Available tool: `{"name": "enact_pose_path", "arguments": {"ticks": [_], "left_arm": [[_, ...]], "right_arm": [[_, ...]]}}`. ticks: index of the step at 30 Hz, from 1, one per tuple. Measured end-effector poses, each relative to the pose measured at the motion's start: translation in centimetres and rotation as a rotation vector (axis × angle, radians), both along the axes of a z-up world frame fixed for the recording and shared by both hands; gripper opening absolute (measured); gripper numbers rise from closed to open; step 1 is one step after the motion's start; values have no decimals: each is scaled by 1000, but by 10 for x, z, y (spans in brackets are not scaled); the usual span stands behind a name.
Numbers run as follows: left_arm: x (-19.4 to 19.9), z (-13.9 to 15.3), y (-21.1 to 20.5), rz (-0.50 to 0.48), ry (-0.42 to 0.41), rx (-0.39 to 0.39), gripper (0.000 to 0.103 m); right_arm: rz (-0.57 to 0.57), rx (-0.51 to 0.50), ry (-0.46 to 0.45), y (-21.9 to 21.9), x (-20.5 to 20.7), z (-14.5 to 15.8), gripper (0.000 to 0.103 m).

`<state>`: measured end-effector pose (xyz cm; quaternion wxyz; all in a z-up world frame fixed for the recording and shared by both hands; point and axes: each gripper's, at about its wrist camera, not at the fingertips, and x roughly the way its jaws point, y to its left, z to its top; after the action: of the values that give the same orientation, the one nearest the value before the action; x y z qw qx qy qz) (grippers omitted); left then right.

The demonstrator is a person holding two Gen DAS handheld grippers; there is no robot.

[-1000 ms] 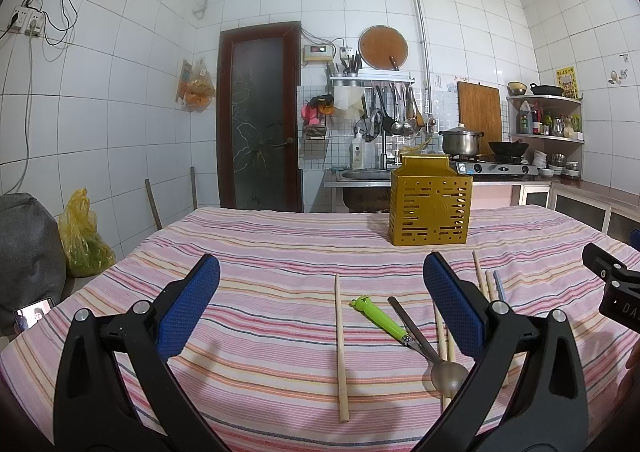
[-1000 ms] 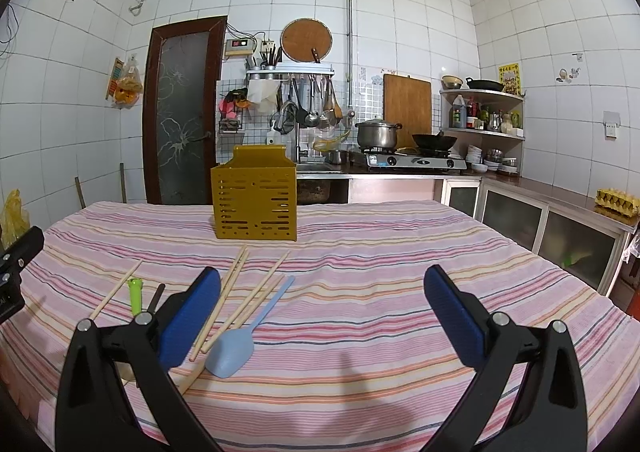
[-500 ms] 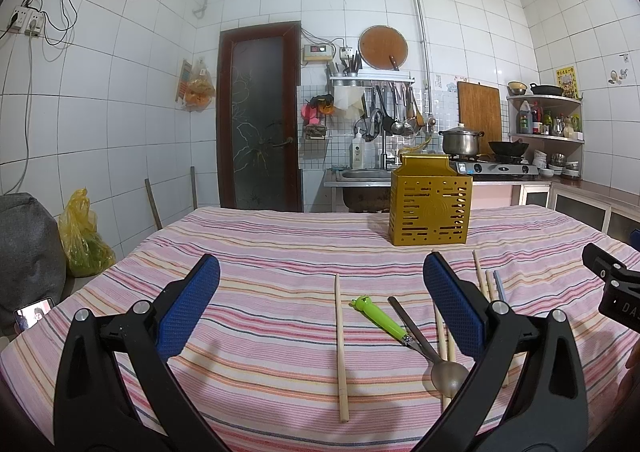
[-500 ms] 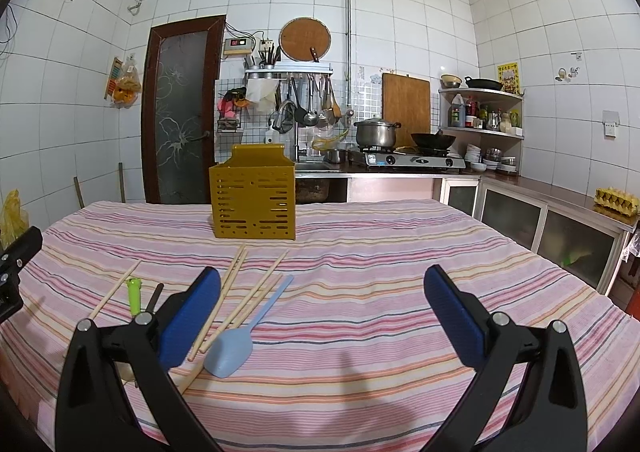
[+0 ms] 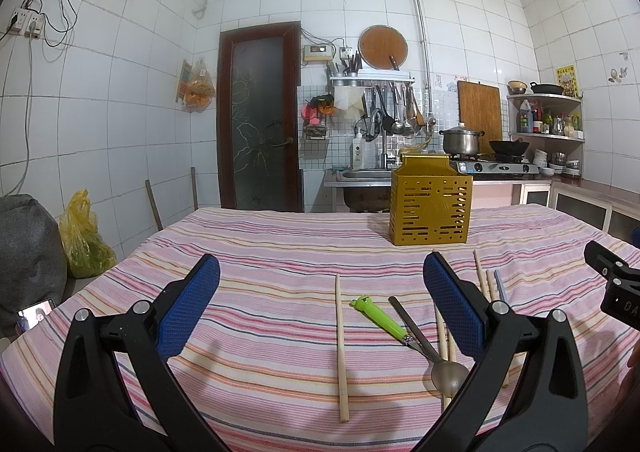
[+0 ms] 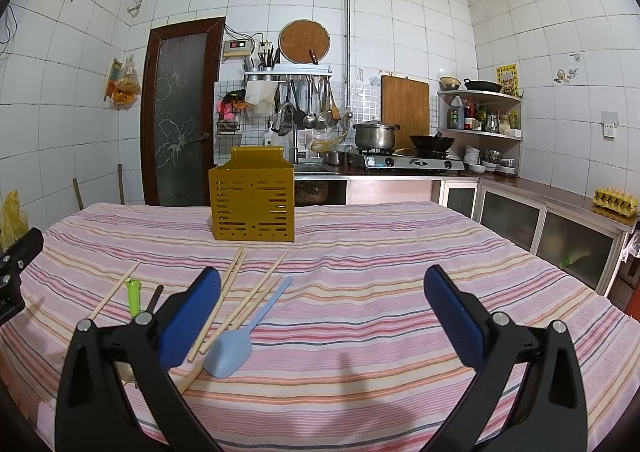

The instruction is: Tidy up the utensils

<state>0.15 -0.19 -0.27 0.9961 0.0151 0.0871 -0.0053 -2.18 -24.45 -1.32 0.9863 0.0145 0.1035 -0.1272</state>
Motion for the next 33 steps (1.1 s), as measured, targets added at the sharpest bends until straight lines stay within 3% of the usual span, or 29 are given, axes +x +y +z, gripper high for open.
{"name": "enact_pose_path", "arguments": {"ticks": [24, 33], "left_arm": [[1, 2, 0, 20, 4, 10, 98], [9, -1, 1, 1, 58, 7, 98]], "right_arm": [[-13, -19, 9, 11, 0, 3, 99], [-6, -69, 3, 23, -3, 5, 99]]}}
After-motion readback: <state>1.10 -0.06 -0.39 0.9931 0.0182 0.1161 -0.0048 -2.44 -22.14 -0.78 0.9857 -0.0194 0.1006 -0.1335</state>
